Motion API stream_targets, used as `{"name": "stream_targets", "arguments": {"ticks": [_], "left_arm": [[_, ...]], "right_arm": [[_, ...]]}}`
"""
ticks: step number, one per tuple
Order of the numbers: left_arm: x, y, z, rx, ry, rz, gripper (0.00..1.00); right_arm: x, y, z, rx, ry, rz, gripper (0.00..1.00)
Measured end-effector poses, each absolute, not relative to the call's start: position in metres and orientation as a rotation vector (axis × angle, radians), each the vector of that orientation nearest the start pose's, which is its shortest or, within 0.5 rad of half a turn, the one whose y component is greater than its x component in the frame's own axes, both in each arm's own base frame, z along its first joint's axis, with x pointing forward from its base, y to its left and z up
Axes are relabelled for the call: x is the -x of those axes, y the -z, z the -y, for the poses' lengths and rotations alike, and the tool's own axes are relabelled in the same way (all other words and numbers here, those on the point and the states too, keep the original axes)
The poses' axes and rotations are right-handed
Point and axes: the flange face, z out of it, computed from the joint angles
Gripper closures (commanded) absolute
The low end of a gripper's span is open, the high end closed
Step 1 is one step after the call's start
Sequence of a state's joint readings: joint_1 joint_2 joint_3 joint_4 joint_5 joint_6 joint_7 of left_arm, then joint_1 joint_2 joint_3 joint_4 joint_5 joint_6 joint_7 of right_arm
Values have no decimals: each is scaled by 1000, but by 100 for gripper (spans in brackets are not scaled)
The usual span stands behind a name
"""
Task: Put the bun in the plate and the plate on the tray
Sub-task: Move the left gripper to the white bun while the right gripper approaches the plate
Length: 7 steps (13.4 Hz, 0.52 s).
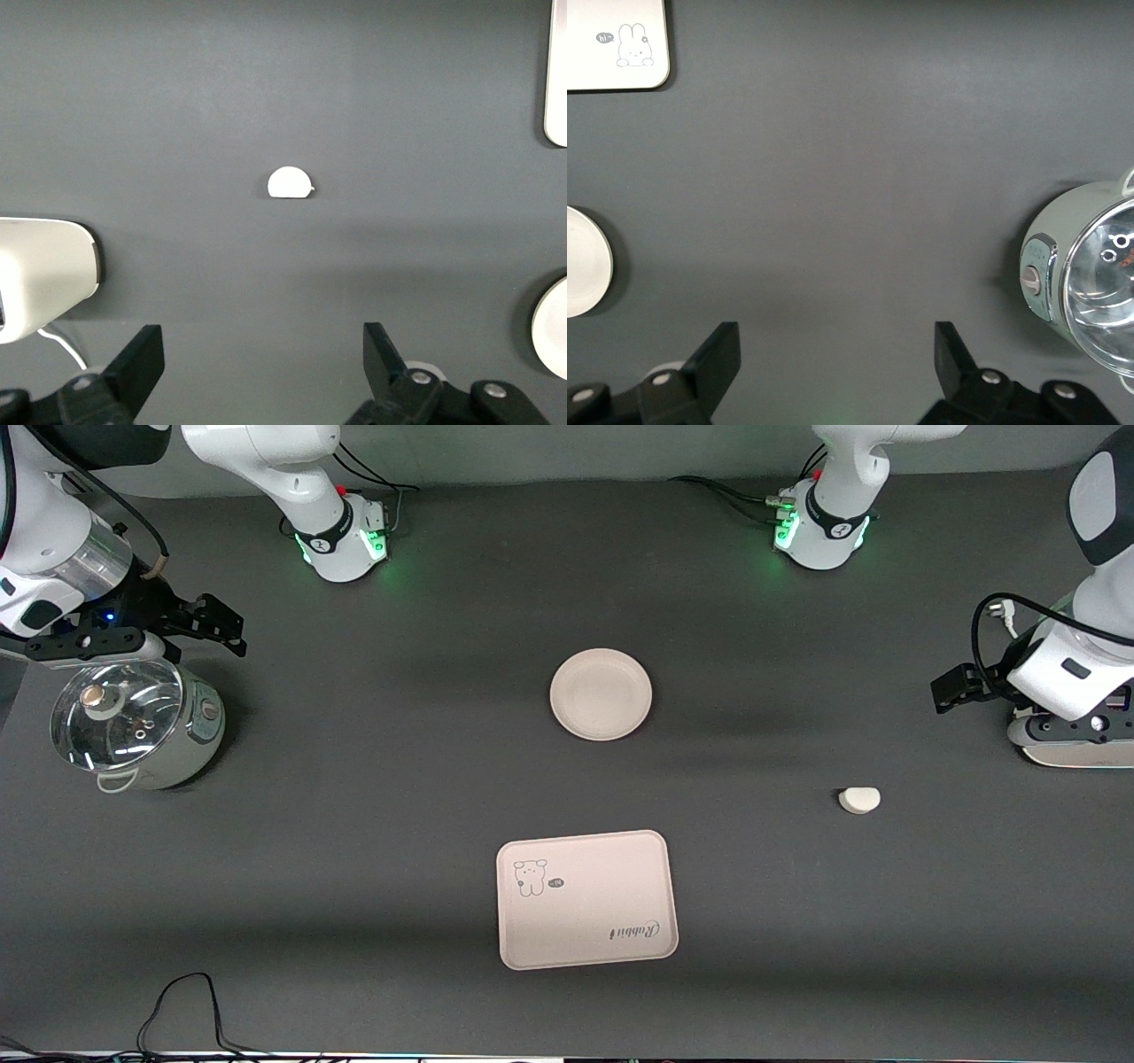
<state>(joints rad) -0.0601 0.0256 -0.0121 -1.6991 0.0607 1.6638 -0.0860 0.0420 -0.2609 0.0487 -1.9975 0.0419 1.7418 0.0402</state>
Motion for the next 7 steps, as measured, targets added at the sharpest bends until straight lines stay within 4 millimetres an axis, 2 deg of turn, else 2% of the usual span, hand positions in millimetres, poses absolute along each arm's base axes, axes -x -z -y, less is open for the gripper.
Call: {"name": "stream_targets", "arguments": {"ticks": [5, 7], "left_arm": [[-562, -561, 28, 3074, -106, 30, 0], [-562, -561, 26, 3074, -106, 35, 0]], "right_arm": [[-477, -567, -49, 3112, -8, 60, 0], [-481, -561, -57, 3107, -22, 1, 0]]}}
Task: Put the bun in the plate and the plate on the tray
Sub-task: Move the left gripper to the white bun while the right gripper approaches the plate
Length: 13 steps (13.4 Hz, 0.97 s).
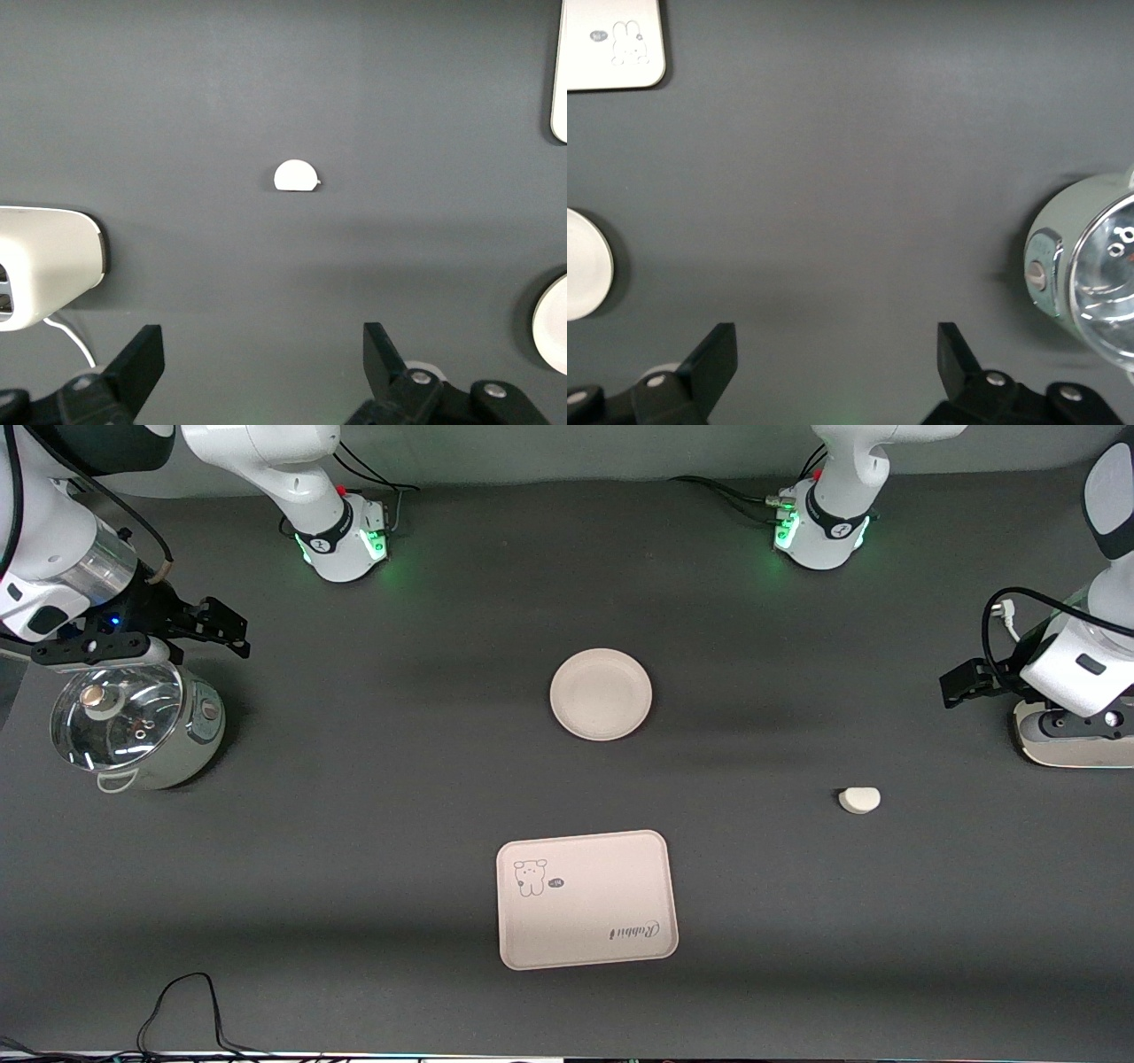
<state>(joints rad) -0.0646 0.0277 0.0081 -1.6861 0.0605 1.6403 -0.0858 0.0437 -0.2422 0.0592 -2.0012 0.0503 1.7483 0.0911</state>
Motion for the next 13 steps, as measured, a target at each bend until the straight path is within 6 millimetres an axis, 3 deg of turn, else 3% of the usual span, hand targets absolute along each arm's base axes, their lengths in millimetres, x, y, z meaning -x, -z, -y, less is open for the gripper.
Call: {"name": "stream_targets", "arguments": {"ticks": [1, 3, 5, 6, 9, 13], "left_arm": [[-563, -559, 26, 3074, -110, 36, 0], [-567, -549, 25, 3072, -136, 36, 0], [-577, -527, 26, 3068, -175, 31, 0], [-585, -511, 26, 3066, -191, 27, 0], [-611, -449, 29, 3064, -237, -24, 0], [-640, -356, 26, 3070, -270, -56, 0]], "right_arm": [[-484, -555, -71, 3104, -24, -34, 0], [-489, -538, -123, 3112, -9, -39, 0], [-491, -517, -176, 3108, 8, -9, 0], [-493, -506, -192, 3084, 3, -7, 0], [-509, -465, -216, 2927, -90, -83, 0], [-524, -403, -248, 2852, -156, -108, 0]]}}
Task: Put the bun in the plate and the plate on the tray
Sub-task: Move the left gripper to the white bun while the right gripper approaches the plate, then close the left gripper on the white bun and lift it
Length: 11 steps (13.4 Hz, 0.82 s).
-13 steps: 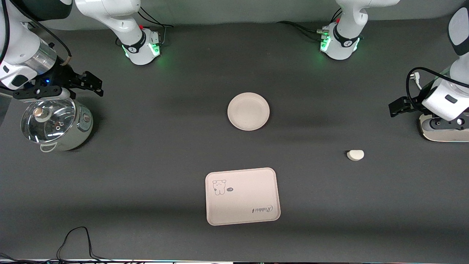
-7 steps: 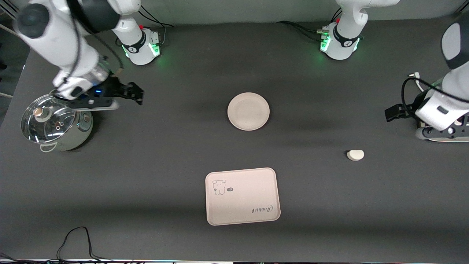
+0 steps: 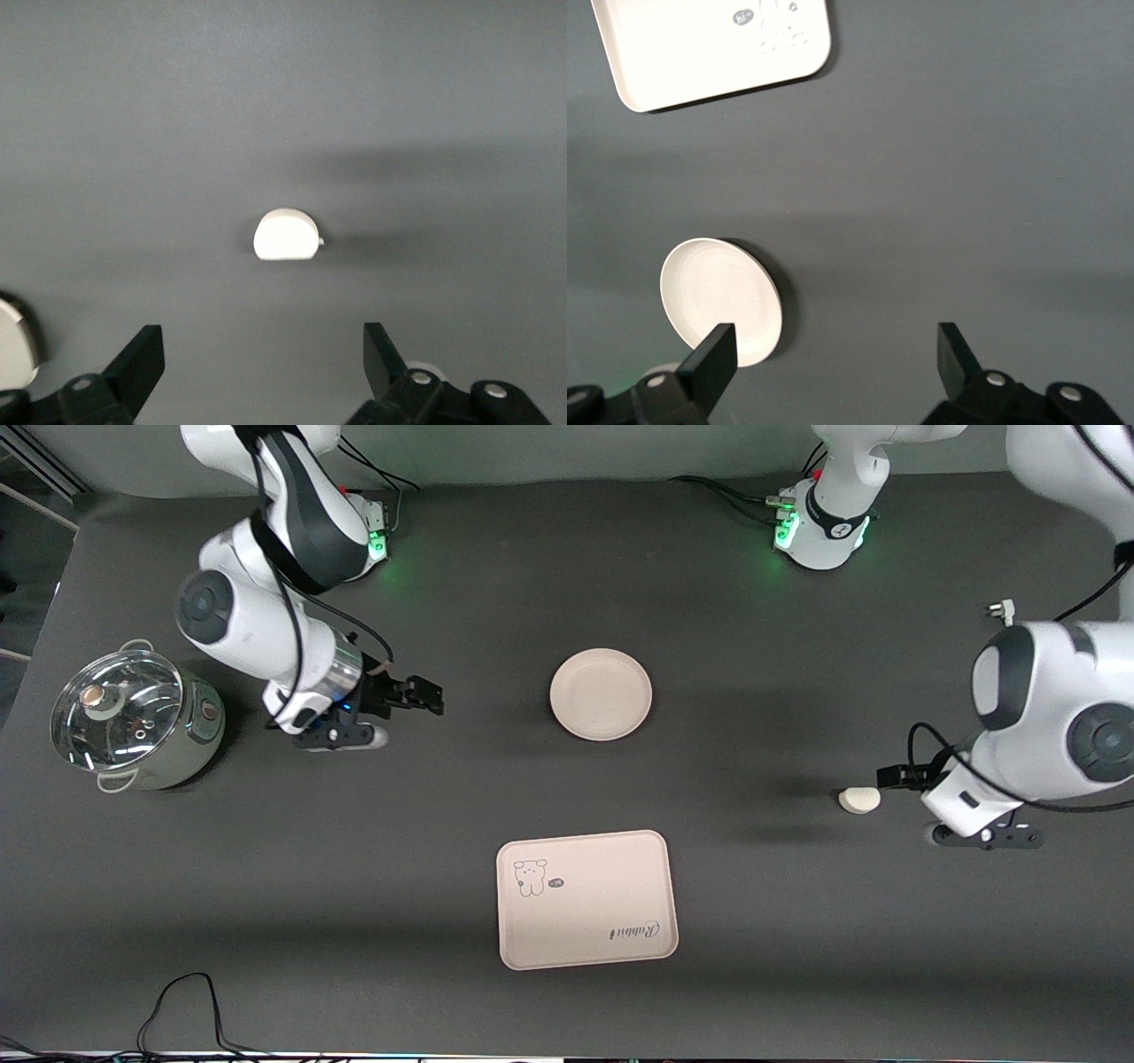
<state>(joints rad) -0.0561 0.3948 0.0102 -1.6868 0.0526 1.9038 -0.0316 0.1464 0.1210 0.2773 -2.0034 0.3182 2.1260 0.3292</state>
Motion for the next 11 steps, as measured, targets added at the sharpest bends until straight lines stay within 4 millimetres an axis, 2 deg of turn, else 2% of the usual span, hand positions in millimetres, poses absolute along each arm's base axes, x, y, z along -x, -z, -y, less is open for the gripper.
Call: {"name": "stream_targets", "arguments": {"ticks": [2, 5, 8, 11], "left_arm": [[-646, -319, 22, 3082, -300, -42, 0], [-650, -273, 19, 3088, -311, -36, 0], [-646, -234, 18, 3096, -278, -32, 0], [-636, -208, 14, 3098, -299, -21, 0]], "right_arm": [[-525, -381, -263, 2809, -160, -134, 0], [-516, -353, -282, 2795, -153, -132, 0], [-507, -347, -295, 2796, -160, -105, 0], [-508, -344, -292, 2798, -167, -114, 0]]}}
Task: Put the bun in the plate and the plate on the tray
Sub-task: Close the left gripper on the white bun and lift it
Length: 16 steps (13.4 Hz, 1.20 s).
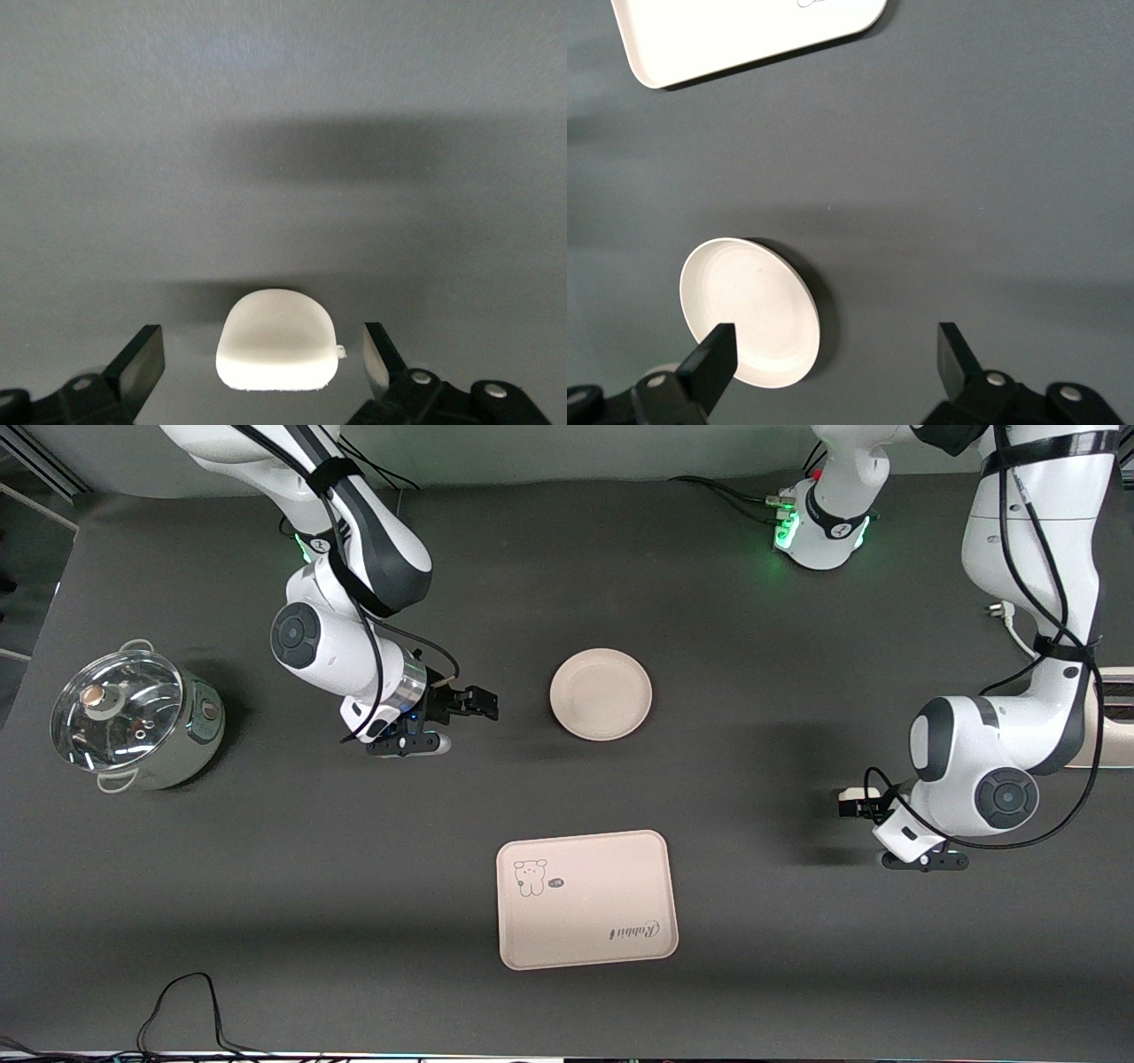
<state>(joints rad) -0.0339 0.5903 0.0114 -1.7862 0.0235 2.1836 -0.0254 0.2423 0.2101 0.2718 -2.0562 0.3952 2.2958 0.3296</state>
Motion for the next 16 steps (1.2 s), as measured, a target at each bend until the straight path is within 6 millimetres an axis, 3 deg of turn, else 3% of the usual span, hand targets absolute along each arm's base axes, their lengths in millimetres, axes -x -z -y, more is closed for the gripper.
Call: {"name": "stream_targets", "arguments": {"ticks": [5, 9, 11, 16], "left_arm": [[-615, -181, 13, 3123, -341, 22, 3], [-610, -176, 12, 3126, -353, 32, 54], [-611, -176, 12, 3127, -349, 33, 68], [-615, -188, 13, 3132, -320, 28, 66]], "right_arm": [[-509, -337, -291, 2801, -182, -122, 0], [-506, -322, -307, 2796, -150, -103, 0], [-503, -309, -318, 2795, -137, -90, 0], [-511, -299, -316, 2787, -81, -117, 0]]}}
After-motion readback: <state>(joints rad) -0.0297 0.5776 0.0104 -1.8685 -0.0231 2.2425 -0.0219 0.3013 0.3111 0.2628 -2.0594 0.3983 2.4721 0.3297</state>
